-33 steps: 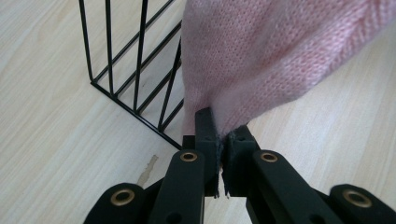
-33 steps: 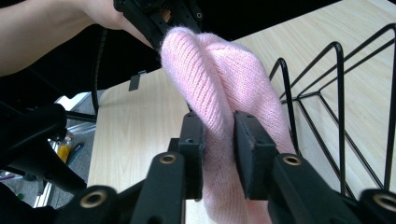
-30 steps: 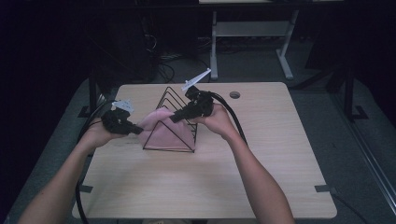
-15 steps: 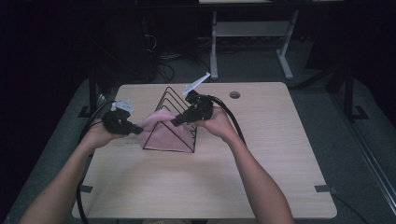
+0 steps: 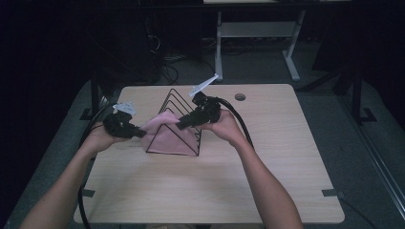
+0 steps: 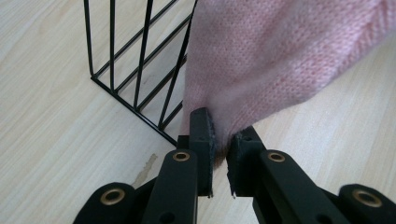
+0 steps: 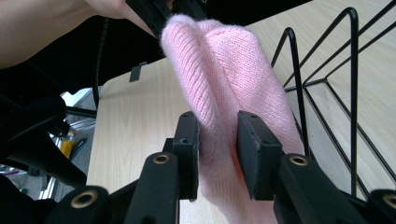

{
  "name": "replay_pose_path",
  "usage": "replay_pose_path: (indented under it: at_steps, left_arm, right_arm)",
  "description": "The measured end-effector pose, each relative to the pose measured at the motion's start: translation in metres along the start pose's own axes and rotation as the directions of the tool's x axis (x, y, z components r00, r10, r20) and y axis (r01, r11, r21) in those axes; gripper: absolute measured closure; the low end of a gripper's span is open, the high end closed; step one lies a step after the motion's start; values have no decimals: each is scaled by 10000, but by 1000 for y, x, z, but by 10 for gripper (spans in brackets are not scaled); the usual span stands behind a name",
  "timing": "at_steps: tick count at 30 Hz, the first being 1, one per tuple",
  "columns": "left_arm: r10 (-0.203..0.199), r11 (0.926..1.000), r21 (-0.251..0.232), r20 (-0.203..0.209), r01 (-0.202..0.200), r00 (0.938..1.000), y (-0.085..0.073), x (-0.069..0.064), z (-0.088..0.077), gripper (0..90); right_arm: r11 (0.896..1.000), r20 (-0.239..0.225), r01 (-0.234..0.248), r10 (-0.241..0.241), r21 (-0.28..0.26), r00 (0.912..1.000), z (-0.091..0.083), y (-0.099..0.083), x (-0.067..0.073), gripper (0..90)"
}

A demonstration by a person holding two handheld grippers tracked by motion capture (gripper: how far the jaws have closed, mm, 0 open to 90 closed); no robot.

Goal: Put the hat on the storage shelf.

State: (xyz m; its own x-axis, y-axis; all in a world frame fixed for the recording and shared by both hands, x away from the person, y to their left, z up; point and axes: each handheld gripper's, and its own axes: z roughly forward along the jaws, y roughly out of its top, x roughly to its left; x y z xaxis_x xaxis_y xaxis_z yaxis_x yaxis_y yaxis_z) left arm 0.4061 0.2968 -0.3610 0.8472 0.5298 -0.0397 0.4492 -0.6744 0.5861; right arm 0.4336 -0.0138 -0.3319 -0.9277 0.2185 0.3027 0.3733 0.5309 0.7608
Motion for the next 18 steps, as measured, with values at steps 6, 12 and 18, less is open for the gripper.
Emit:
replay_pose_path:
  at_steps: [6, 12, 18]
  left_arm:
    - [20, 10000, -23, -33, -20, 10000, -2, -2, -6, 776]
    - [-87, 9998, -204, -57, 86, 9999, -4, -3, -15, 713]
    - [-237, 9990, -378, -58, 235, 9997, -5, -4, -18, 674]
  right_arm:
    - [9999, 23, -77, 78, -130, 10000, -4, -3, 2, 633]
    - [9987, 355, -217, 233, -461, 9991, -21, -6, 1, 553]
    - [9966, 471, -554, 583, -608, 9972, -37, -14, -2, 490]
